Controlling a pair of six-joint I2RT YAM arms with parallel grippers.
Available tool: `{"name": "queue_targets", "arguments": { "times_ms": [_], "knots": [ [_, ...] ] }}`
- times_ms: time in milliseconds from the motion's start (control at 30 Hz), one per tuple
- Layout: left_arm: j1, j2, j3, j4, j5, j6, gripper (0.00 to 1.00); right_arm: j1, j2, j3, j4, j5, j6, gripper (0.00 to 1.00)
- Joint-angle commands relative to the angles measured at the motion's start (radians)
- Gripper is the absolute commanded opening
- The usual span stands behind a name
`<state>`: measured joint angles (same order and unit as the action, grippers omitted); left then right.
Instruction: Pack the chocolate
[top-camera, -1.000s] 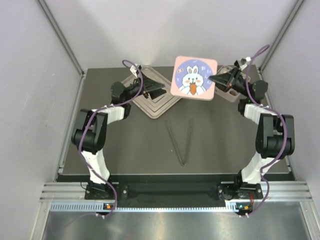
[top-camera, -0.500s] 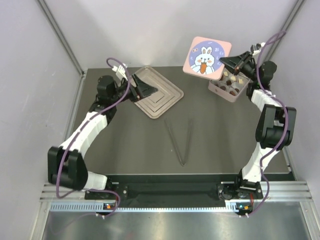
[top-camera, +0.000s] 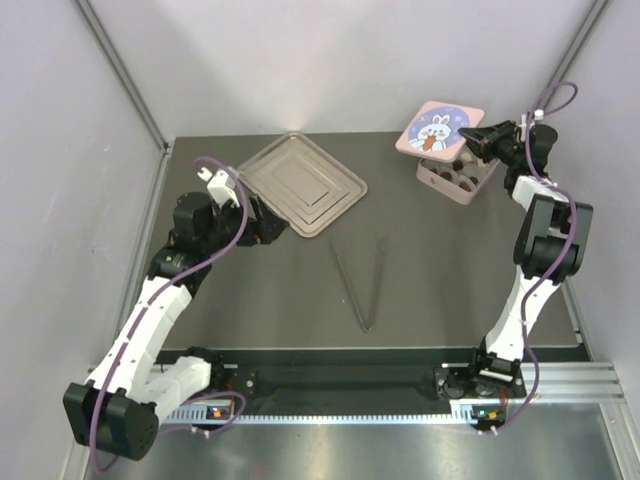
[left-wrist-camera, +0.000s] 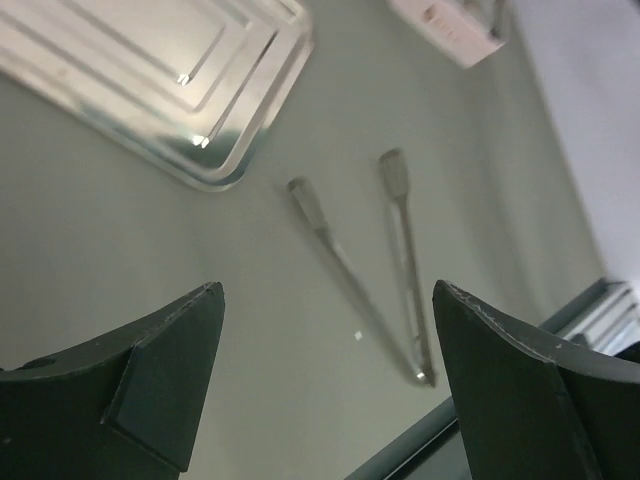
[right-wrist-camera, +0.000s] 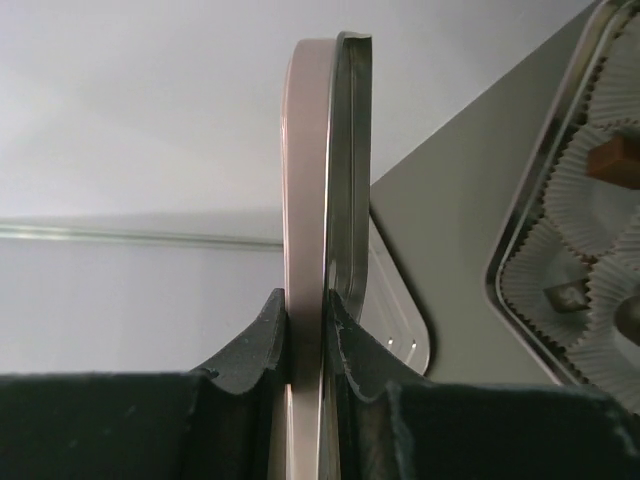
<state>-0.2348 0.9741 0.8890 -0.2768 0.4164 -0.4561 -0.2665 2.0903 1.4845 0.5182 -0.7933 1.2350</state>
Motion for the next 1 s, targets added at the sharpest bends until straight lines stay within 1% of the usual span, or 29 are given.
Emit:
{"name": "queue_targets", "arguments": {
  "times_ms": [0, 233, 600, 967],
  "knots": [
    [-0.017, -0.04, -0.012, -0.053, -0.088, 0.105, 0.9, -0.023, 0.013, 0.086, -0.012, 0.031, -0.046, 0.0],
    [-0.029, -0.072, -0.019, -0.067, -0.09, 0.114, 0.9, -0.051, 0.085, 0.1, -0.012, 0.035, -0.04, 0.0],
    [-0.031, -0.061, -0.018, -0.065, -0.077, 0.114, 0.91, -0.08, 0.198, 0.157, 0.037, 0.013, 0.029, 0.0],
    [-0.029, -0.055, -0.018, -0.064, -0.077, 0.112, 0.9, -0.117, 0.234, 0.126, 0.048, -0.012, 0.04, 0.0]
  ]
}}
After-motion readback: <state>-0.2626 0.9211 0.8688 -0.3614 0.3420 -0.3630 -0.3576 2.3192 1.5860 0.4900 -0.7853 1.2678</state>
